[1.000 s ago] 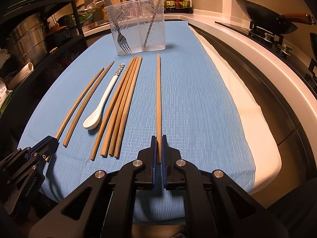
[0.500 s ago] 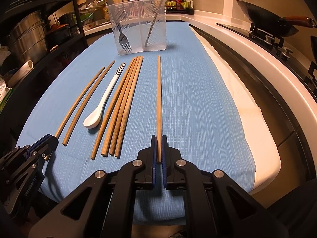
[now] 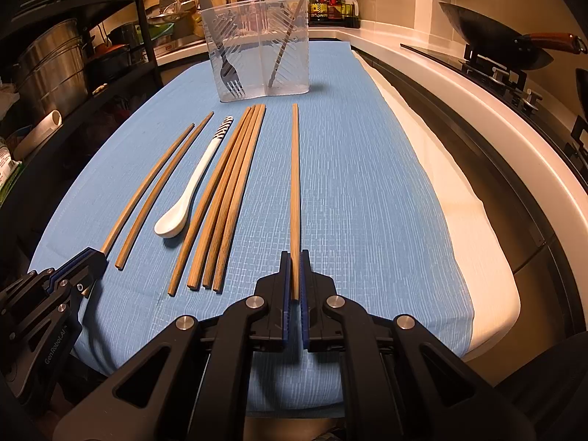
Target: Organize utensils
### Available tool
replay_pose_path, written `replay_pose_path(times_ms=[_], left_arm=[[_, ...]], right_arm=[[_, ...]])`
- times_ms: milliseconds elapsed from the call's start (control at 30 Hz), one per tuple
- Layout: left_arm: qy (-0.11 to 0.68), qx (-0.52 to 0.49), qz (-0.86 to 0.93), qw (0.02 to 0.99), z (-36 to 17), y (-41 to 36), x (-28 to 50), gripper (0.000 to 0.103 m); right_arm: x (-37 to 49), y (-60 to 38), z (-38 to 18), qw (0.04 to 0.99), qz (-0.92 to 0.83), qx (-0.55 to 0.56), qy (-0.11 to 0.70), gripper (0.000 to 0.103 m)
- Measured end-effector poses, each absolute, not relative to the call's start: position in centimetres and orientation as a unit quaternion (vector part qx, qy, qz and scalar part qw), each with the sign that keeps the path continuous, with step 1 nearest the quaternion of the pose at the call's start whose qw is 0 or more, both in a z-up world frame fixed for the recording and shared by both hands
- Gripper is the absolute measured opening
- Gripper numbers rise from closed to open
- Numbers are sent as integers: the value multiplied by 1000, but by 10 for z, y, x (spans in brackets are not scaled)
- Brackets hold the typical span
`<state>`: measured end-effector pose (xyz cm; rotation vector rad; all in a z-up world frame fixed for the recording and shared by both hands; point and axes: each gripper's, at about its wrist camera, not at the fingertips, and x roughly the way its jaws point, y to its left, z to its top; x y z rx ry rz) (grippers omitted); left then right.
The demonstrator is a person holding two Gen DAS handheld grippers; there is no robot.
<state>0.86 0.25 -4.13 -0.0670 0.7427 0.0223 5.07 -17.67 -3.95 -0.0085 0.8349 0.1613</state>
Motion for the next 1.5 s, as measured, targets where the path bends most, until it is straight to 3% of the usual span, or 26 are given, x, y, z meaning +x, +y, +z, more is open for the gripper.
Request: replay_pose_path(times_ms=[1300, 1500], left_arm=[[362, -29, 13, 932, -41, 1, 8, 7], [349, -31, 23, 937, -34, 4, 7, 7]], right_arm=[[51, -180, -38, 912, 72, 2, 403, 4], [45, -179, -25, 925, 69, -5, 373, 4]])
